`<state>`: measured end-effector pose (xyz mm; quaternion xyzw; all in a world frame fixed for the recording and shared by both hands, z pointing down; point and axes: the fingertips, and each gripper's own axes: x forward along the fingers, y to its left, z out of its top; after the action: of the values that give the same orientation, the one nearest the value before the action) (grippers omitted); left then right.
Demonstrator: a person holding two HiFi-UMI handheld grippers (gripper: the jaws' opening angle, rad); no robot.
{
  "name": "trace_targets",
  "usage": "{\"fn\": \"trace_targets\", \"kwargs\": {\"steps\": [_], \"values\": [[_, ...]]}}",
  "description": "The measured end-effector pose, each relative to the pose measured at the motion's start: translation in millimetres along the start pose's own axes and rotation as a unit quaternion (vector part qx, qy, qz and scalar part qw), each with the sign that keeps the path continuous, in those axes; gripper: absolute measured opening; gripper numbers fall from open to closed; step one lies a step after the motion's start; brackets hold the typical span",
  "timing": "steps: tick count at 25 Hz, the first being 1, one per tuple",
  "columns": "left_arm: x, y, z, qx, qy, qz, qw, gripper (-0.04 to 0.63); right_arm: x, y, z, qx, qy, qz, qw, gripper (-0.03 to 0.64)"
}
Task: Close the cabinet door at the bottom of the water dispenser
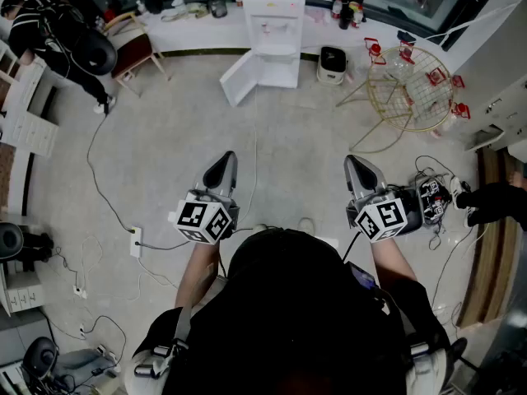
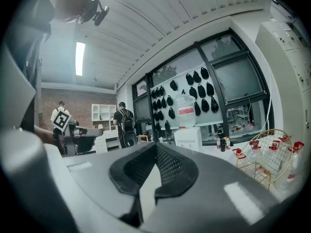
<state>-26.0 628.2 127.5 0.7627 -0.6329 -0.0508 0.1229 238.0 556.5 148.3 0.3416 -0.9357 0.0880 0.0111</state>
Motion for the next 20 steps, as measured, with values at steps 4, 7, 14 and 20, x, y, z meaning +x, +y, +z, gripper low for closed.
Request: {"fn": "trace_targets", "kwargs": {"steps": [4, 7, 14, 20], "values": [[10.0, -9.0, -2.2, 0.000, 0.004, 0.002, 1.0000, 0.008, -2.3, -14.8, 1.8, 0.003, -0.002, 0.000, 1.000, 0.005], [17.3, -15.9, -2.4, 0.002, 0.006, 0.002, 1.0000, 0.008, -2.6, -22.6, 4.3, 0.006, -0.007, 0.002, 1.000, 0.005], [35.8, -35.7, -2.7, 0.007, -0.001, 0.010, 0.9999, 0.008, -8.6, -42.1, 9.4, -0.004, -0.021, 0.019, 1.000, 0.005], [55.0, -53.2, -7.5, 0.001, -0.006, 0.046, 0.9989, 0.375, -20.4, -49.2, 24.2, -0.040, -0.047, 0.050, 0.997, 0.329]]}}
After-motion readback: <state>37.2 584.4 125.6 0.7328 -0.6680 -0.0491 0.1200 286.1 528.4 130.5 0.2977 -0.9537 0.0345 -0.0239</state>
